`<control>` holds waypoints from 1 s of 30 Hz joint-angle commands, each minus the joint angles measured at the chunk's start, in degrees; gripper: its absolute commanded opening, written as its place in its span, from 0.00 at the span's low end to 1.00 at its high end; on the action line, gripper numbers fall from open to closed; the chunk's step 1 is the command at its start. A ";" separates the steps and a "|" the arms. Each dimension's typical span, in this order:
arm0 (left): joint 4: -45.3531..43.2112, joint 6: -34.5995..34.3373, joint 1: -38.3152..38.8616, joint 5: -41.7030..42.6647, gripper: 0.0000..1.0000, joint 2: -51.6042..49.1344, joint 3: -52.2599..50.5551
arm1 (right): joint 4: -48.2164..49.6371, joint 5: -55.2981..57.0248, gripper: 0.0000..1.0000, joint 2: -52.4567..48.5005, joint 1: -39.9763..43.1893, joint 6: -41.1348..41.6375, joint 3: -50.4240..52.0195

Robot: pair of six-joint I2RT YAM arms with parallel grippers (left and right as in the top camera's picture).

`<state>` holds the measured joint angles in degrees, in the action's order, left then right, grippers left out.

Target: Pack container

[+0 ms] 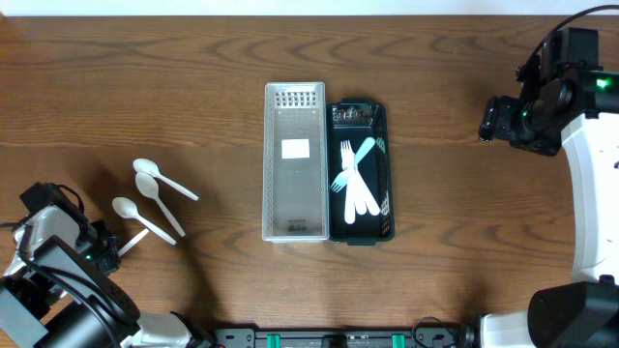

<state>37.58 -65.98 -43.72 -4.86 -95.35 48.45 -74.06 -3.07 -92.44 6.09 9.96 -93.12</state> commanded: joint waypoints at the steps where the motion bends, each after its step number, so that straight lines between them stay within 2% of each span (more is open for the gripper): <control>1: 0.74 1.29 -0.24 -0.66 0.14 -0.57 -1.49 | -0.09 -0.35 0.75 0.04 -0.52 -1.07 0.37; 6: 0.66 2.21 -0.24 -0.46 0.06 -0.55 -1.44 | -0.09 -0.35 0.74 0.04 -0.52 -1.09 0.37; 11: 0.94 9.55 -0.24 -0.44 0.06 -0.04 0.31 | -0.09 -0.33 0.75 0.04 -0.52 -1.31 0.37; 13: 2.14 10.29 -0.22 -0.44 0.06 0.83 1.20 | -0.09 -0.35 0.75 0.04 -0.52 -1.49 0.37; 21: 4.79 15.69 0.72 5.79 0.06 14.03 2.71 | -0.04 -0.35 0.75 0.04 -0.52 -1.49 0.37; 24: 6.95 18.43 4.00 6.14 0.06 21.81 3.76 | 0.09 -0.37 0.74 0.04 -0.52 -1.49 0.37; 30: 7.56 28.48 17.05 14.86 0.06 34.53 7.41 | 0.07 -0.39 0.75 0.04 -0.52 -1.46 0.37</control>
<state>44.82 -44.12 -30.74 5.10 -63.68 53.82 -73.91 -3.07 -92.44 6.09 9.37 -93.12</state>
